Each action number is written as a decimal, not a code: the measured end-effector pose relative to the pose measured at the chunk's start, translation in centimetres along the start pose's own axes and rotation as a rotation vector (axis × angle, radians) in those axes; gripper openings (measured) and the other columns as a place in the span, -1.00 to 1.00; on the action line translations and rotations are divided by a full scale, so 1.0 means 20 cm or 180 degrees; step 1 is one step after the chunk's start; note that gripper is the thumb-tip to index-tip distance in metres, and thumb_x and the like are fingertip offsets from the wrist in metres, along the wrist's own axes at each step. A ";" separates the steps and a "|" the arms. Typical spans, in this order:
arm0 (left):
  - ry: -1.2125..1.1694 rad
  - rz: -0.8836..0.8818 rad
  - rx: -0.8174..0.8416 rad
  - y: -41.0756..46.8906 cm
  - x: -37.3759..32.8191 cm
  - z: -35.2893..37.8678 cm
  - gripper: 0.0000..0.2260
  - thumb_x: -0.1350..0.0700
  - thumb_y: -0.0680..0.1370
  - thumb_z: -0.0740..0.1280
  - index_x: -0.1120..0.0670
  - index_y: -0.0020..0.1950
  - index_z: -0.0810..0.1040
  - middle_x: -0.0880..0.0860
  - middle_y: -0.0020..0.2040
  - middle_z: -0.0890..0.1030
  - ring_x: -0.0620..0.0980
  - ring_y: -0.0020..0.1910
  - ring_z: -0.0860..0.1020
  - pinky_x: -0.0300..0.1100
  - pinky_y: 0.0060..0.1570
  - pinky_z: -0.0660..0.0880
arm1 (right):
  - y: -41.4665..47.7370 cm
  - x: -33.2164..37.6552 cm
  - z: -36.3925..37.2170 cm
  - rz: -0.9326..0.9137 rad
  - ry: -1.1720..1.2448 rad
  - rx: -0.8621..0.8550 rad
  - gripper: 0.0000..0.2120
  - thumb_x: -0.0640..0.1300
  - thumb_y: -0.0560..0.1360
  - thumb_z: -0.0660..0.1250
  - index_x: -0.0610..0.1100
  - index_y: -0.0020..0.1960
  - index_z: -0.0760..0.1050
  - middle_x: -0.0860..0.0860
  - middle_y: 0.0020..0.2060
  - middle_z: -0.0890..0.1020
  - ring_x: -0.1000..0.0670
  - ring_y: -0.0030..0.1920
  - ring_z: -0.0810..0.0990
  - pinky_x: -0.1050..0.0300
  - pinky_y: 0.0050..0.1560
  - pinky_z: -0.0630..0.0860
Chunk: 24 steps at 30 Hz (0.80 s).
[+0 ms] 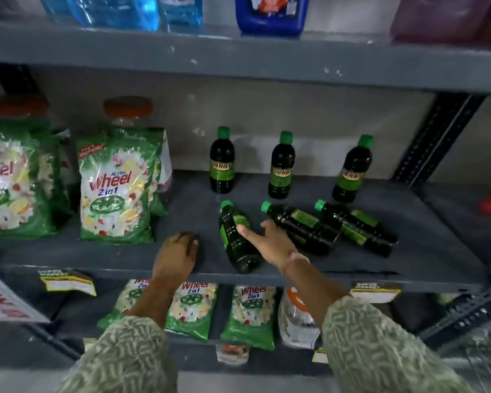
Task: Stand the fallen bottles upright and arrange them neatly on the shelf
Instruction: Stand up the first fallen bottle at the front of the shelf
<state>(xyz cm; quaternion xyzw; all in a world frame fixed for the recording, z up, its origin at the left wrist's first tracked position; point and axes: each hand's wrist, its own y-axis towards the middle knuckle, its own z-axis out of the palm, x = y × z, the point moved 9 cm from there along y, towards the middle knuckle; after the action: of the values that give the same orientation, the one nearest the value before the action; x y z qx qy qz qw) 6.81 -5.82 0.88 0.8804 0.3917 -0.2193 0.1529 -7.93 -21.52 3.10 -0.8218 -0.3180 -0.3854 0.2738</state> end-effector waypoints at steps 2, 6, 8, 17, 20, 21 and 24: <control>0.0333 -0.0021 0.0299 0.05 0.03 0.07 -0.59 0.09 0.60 0.12 0.21 0.43 0.27 0.19 0.48 0.28 0.16 0.47 0.21 -0.03 0.45 0.17 | 0.06 -0.01 0.07 0.0387 -0.0031 0.0216 0.01 0.45 0.21 0.30 -0.24 0.38 0.16 -0.16 0.35 0.39 -0.18 0.29 0.41 0.00 0.24 0.40; 0.0768 0.0056 0.0359 0.08 0.06 0.16 -0.49 -0.01 0.62 0.03 0.15 0.51 0.03 0.13 0.56 0.05 0.11 0.54 0.02 -0.03 0.52 -0.01 | 0.15 0.02 0.16 0.0600 -0.0258 0.0381 -0.17 0.34 0.20 0.40 -0.21 0.25 0.38 -0.16 0.26 0.50 -0.17 0.16 0.50 0.10 0.00 0.41; 0.0875 0.0091 0.0257 0.07 0.06 0.16 -0.48 -0.04 0.62 0.03 0.14 0.52 0.03 0.13 0.56 0.06 0.12 0.54 0.02 0.00 0.51 -0.01 | 0.21 0.02 0.16 0.0488 -0.0252 0.0261 -0.52 0.29 0.21 0.42 -0.09 -0.12 0.54 -0.12 0.02 0.63 -0.14 -0.01 0.58 0.09 -0.10 0.48; 0.0866 0.0090 0.0234 0.07 0.08 0.18 -0.45 -0.13 0.58 -0.06 0.09 0.52 0.05 0.09 0.56 0.08 0.11 0.54 0.02 0.02 0.50 0.01 | 0.24 0.16 -0.02 -0.0705 -0.0089 -0.1713 -0.33 0.21 0.22 0.48 -0.24 0.08 0.40 -0.15 -0.03 0.57 -0.17 -0.02 0.56 0.03 -0.16 0.48; 0.0888 0.0097 0.0234 0.07 0.09 0.18 -0.39 -0.15 0.51 -0.14 0.07 0.52 0.04 0.07 0.56 0.07 0.08 0.55 0.01 -0.01 0.50 -0.01 | 0.26 0.12 0.00 -0.0865 0.0089 -0.1732 -0.21 0.16 0.19 0.52 -0.24 0.23 0.34 -0.15 0.10 0.54 -0.15 0.09 0.54 0.04 -0.01 0.51; 0.0892 0.0097 0.0228 0.07 0.09 0.18 -0.39 -0.15 0.51 -0.14 0.07 0.52 0.04 0.06 0.56 0.07 0.07 0.55 0.01 -0.01 0.50 -0.01 | 0.25 0.10 0.01 -0.0889 0.0147 -0.1725 -0.20 0.15 0.18 0.53 -0.23 0.24 0.34 -0.14 0.11 0.54 -0.13 0.10 0.54 0.08 0.01 0.49; 0.0899 0.0064 0.0224 0.08 0.09 0.19 -0.47 -0.11 0.59 -0.04 0.07 0.52 0.04 0.06 0.56 0.07 0.07 0.55 0.01 -0.01 0.51 0.00 | 0.25 0.06 0.02 -0.0903 0.0447 -0.1667 -0.23 0.12 0.21 0.53 -0.18 0.27 0.33 -0.10 0.13 0.54 -0.03 0.12 0.52 0.23 0.05 0.44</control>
<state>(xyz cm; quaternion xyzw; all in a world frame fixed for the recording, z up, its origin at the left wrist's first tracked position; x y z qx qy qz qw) 8.09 -7.32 -3.16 0.9112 0.3925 -0.1053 0.0676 -3.61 -24.12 2.85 -0.7831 -0.2997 -0.5446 0.0175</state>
